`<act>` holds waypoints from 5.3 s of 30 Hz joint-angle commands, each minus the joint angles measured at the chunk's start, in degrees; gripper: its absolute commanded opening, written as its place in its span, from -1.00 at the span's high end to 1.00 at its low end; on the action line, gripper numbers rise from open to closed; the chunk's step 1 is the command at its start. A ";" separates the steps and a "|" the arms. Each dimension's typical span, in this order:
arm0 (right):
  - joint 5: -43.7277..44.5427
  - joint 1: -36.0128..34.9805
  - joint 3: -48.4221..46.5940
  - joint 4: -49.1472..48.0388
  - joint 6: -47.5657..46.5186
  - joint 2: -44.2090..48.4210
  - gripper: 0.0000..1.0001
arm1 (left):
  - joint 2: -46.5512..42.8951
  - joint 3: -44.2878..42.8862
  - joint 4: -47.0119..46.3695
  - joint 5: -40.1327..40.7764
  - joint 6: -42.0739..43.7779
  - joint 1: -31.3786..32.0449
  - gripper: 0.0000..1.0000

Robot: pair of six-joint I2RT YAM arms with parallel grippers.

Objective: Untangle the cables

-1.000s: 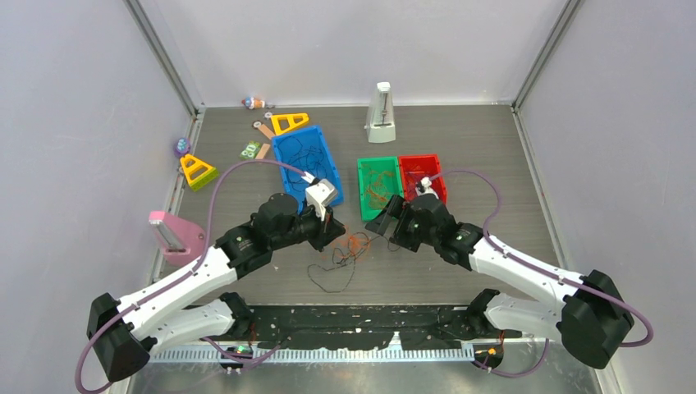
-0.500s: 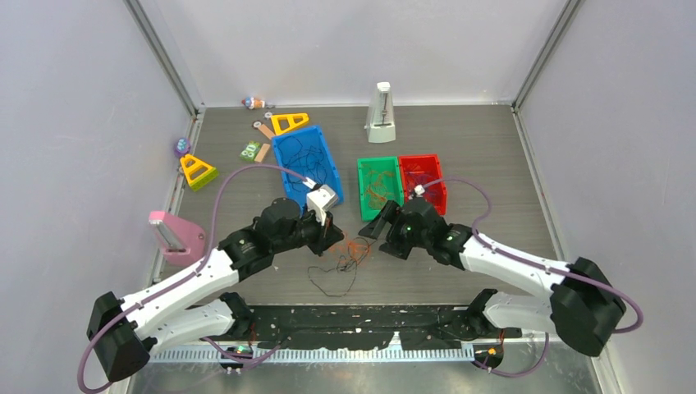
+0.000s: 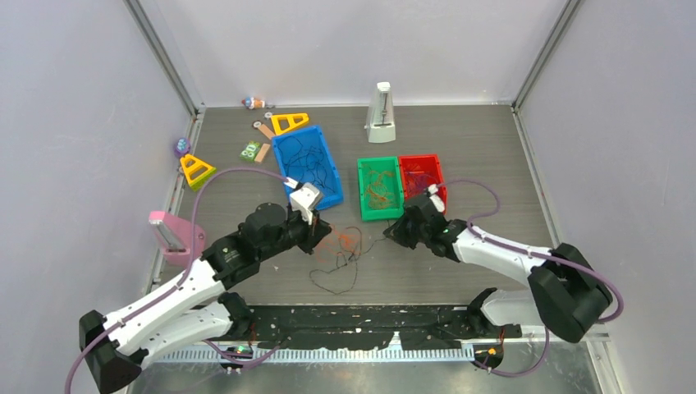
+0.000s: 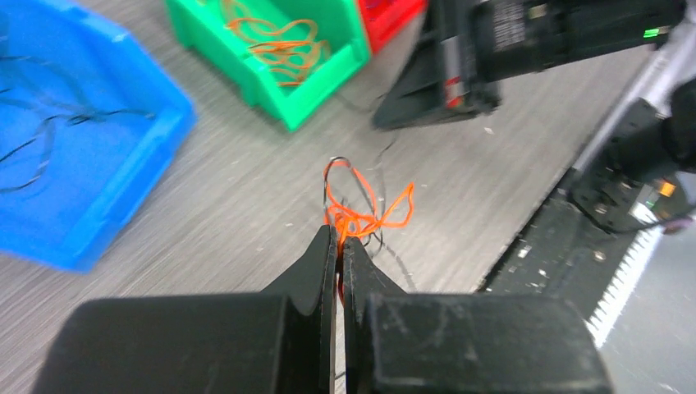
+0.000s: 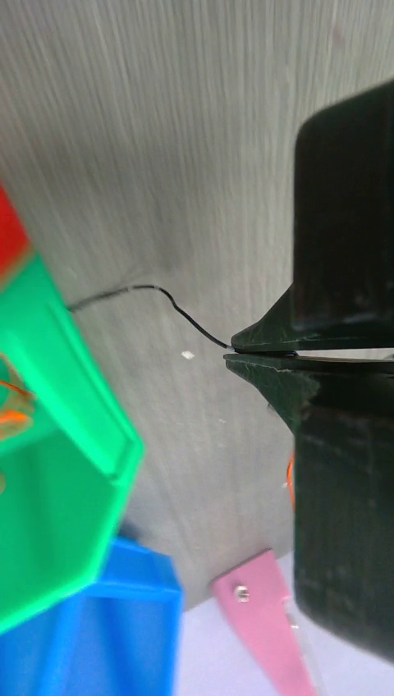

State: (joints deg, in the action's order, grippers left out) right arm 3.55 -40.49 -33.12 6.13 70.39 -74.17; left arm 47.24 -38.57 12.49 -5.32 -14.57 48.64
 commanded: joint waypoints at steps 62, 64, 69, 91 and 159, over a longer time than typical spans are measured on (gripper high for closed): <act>-9.38 -8.70 -7.03 -10.19 -62.90 19.52 -0.95 | -11.38 -12.89 5.43 -11.71 6.04 -11.61 1.00; -5.47 -8.73 -6.65 -11.56 -64.42 17.30 -0.93 | -11.68 -12.96 5.51 -11.58 5.96 -11.56 1.00; 0.12 -8.73 -5.12 -14.42 -64.81 13.37 -0.77 | -13.04 -13.29 5.53 -10.40 5.95 -11.64 1.00; 15.21 -6.51 -4.98 -9.57 -46.05 6.14 0.89 | -14.55 -14.08 10.54 17.58 5.97 -11.60 1.00; 18.59 6.50 6.35 22.96 -35.89 38.56 0.89 | 78.87 -74.07 25.40 25.29 -15.70 -0.96 1.00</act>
State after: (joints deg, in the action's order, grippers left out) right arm 21.71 -34.26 -25.41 29.30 34.37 -33.85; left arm 124.84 -109.93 35.88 20.95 -28.75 47.24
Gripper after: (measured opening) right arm 0.067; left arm 0.007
